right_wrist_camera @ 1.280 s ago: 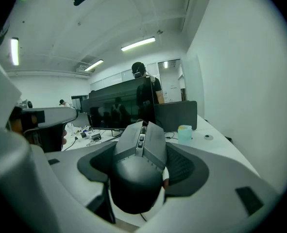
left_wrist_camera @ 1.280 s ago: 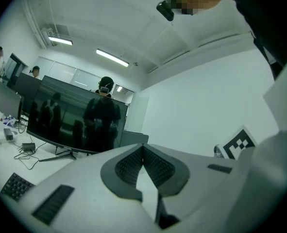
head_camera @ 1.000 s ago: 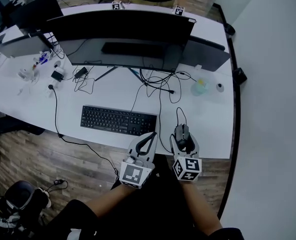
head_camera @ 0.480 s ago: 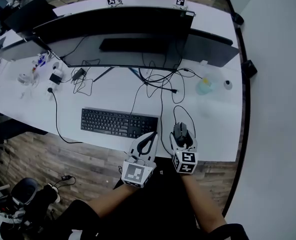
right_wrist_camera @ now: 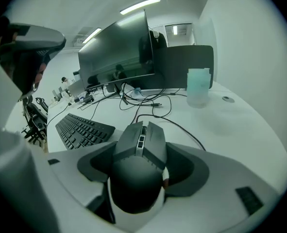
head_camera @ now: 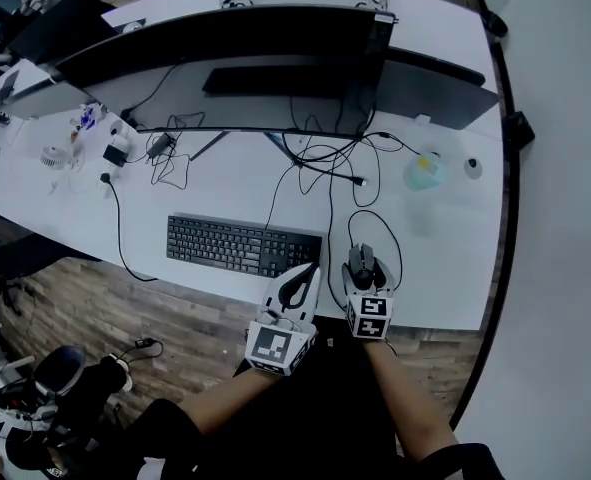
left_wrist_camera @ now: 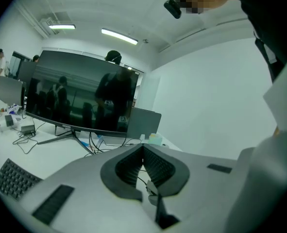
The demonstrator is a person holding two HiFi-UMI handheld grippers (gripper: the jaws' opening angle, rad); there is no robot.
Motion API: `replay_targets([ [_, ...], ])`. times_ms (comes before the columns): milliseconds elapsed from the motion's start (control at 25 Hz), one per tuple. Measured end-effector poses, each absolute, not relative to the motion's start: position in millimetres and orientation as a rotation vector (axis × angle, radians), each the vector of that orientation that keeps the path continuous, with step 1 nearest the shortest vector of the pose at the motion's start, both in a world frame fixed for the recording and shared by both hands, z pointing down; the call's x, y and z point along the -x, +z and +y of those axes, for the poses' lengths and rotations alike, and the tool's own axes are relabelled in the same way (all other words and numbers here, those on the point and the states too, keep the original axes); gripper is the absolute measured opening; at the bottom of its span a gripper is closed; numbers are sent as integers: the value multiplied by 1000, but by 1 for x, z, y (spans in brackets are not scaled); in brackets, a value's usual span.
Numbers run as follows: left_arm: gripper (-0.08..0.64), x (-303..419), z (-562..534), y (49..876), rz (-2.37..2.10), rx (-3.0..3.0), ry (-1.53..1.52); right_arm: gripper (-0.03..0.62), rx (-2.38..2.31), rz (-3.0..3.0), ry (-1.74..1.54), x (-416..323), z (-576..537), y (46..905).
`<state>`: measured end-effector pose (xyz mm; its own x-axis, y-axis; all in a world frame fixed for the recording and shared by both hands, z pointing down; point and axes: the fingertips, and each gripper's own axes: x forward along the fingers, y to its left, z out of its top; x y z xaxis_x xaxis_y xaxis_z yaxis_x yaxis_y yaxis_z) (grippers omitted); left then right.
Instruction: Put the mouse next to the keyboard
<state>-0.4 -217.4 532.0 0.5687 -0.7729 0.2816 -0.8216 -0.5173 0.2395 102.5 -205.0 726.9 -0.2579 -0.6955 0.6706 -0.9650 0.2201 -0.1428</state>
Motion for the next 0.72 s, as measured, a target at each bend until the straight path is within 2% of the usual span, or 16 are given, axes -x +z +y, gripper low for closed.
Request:
replay_targets([
  [720,3,2,-221,530,-1297,-2445,250,316,-1468,-1942,705,-98,-213,764],
])
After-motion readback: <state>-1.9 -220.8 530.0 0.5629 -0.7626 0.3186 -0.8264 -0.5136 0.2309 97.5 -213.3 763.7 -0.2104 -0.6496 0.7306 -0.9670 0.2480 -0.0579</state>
